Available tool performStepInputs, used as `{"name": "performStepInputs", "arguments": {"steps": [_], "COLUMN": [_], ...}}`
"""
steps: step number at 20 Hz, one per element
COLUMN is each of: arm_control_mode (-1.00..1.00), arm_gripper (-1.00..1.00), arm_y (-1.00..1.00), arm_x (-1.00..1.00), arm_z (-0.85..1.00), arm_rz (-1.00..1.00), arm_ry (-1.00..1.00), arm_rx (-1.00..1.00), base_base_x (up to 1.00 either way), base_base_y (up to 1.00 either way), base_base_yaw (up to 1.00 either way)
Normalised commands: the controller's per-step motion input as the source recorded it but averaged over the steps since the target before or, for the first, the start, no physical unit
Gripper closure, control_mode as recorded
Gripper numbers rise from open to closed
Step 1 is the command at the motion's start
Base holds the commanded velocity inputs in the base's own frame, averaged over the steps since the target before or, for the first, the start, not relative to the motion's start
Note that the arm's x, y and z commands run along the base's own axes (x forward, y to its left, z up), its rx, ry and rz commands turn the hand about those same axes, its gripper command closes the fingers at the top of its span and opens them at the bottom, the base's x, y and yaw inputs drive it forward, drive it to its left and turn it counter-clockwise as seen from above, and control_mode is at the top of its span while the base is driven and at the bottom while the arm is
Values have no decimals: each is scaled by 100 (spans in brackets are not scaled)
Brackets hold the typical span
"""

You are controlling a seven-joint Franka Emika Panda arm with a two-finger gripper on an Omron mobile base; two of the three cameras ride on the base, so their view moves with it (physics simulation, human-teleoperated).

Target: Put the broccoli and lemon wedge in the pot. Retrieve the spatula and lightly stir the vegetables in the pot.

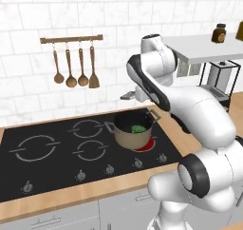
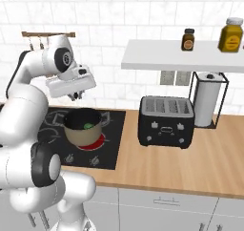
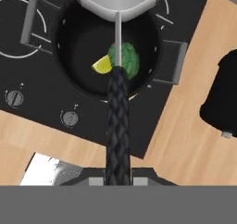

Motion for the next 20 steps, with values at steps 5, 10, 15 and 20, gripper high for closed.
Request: {"name": "performStepInputs", "arguments": {"steps": [5,10,15,20], "arm_control_mode": [-100,-100,-100,-100], "arm_gripper": [100,100,100,100], "arm_y": [-49,-36,0,0], "arm_x": [11,10,0,0], "arm_z": [14,-1,0,0], "arm_rz": [14,11,0,0], "arm_ry": [-5,2,0,0], "arm_rx": [-42,-17,0,0], "base_base_x": [0,0,0,0], "base_base_y": [0,0,0,0], "base_base_yaw": [0,0,0,0]}}
